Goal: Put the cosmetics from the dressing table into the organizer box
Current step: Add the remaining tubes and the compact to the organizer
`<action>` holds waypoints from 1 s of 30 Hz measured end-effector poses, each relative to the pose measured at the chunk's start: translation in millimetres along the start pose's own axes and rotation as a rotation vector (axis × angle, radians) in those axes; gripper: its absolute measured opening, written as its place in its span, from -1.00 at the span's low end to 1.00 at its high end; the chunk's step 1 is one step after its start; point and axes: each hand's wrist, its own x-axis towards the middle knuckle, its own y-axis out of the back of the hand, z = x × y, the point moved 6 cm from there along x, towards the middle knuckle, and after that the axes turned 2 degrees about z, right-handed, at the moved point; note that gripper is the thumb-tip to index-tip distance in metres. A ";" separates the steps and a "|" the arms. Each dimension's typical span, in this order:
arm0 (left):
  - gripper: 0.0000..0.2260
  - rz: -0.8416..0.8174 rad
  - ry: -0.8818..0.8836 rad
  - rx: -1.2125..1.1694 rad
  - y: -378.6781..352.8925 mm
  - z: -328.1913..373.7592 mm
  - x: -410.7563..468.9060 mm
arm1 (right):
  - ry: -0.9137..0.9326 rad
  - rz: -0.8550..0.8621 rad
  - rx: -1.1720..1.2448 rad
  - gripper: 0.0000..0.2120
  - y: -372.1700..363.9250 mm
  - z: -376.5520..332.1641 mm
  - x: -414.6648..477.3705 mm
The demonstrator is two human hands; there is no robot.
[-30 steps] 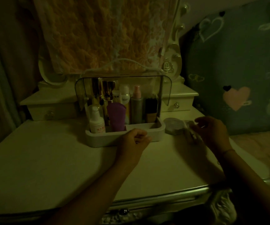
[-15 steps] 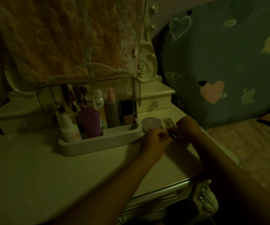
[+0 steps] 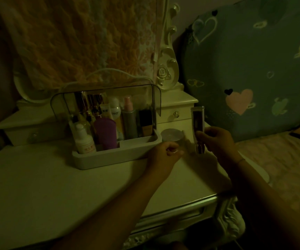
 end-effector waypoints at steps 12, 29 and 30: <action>-0.85 0.114 0.011 -0.025 70.0 -15.7 -14.5 | 0.175 -0.171 0.145 -0.85 -54.2 -55.2 -23.4; -0.88 0.250 0.013 -0.039 136.2 -37.4 -30.5 | 0.268 -0.332 0.088 -0.85 -172.8 -84.4 -6.8; -0.88 0.251 0.011 -0.045 136.8 -36.8 -30.9 | 0.264 -0.344 0.065 -0.84 -177.9 -82.0 -5.4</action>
